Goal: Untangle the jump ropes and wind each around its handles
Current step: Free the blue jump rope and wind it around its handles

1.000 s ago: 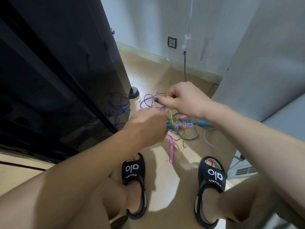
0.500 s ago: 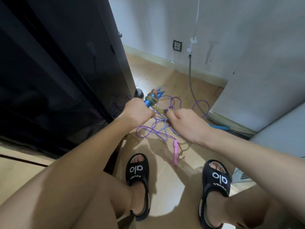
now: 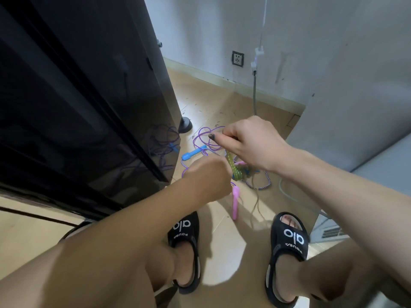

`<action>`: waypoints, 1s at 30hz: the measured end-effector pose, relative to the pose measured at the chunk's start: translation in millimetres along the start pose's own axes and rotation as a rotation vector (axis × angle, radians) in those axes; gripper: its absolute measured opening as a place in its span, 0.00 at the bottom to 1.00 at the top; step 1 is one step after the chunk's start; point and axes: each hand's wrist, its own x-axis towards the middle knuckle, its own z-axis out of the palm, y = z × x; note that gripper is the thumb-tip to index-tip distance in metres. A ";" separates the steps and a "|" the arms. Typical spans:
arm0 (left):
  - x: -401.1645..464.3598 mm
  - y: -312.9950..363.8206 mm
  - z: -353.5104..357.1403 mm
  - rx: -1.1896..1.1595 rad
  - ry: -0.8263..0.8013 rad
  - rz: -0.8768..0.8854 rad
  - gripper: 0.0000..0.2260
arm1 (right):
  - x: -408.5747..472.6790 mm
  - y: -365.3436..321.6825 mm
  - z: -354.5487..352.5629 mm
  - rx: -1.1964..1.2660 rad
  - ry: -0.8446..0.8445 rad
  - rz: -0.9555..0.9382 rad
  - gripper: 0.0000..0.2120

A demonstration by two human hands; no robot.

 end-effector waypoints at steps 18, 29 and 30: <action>-0.4 -39.9 -41.0 -1.140 0.147 -0.347 0.12 | -5.7 27.3 17.5 0.349 -0.235 0.405 0.26; 21.0 -85.7 -12.7 -1.005 0.050 -0.571 0.08 | -14.1 -3.4 4.6 0.150 -0.099 0.145 0.26; 22.4 -82.7 -11.2 -0.970 0.039 -0.561 0.08 | -11.9 -3.5 1.3 0.131 -0.074 0.132 0.26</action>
